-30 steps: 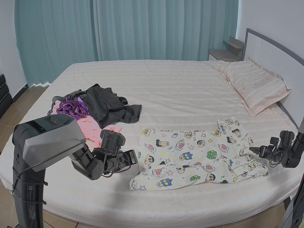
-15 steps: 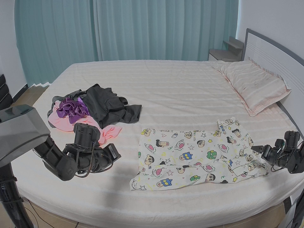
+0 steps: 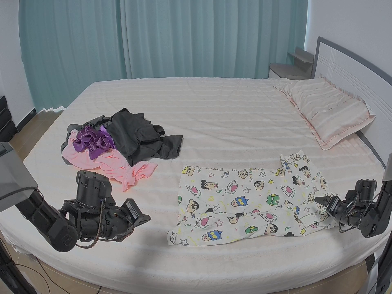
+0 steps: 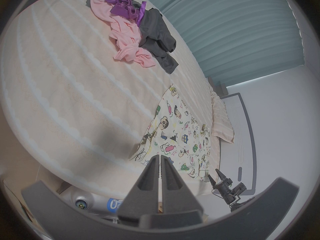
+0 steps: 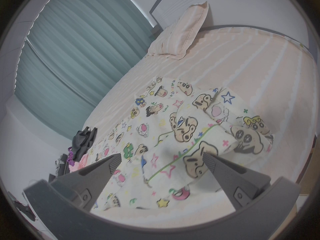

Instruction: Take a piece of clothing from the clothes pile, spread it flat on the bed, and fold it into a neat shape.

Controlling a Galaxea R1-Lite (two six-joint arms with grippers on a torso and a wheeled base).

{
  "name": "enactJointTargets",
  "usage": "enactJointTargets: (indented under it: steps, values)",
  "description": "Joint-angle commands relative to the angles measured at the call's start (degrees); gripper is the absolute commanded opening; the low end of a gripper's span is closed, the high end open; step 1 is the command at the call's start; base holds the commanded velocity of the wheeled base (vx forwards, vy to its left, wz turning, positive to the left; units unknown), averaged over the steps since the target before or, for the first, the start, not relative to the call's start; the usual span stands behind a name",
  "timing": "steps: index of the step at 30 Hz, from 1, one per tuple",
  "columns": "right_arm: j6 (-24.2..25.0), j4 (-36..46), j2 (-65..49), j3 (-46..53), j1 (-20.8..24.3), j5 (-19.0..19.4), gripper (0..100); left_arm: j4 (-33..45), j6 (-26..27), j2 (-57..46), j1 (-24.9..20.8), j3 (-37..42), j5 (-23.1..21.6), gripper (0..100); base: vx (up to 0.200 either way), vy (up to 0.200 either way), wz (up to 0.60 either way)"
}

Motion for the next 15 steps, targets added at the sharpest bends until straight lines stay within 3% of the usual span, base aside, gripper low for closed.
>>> enactJointTargets:
  steps: [1,5,15]
  values:
    - [0.93,-12.19,14.80,2.19,0.85,-6.17,100,-3.61,-0.46,-0.57,-0.15,3.86,-0.45,0,0.000,0.000,0.00]
    - [0.66,-15.27,16.73,2.37,1.11,-9.77,100,-4.13,-0.55,-0.31,-0.15,4.39,-0.62,0,0.000,0.000,0.00]
    - [4.53,-16.76,5.74,2.46,3.13,-10.39,100,-4.22,-2.22,-0.57,-0.68,4.74,-1.06,0,0.000,0.000,0.00]
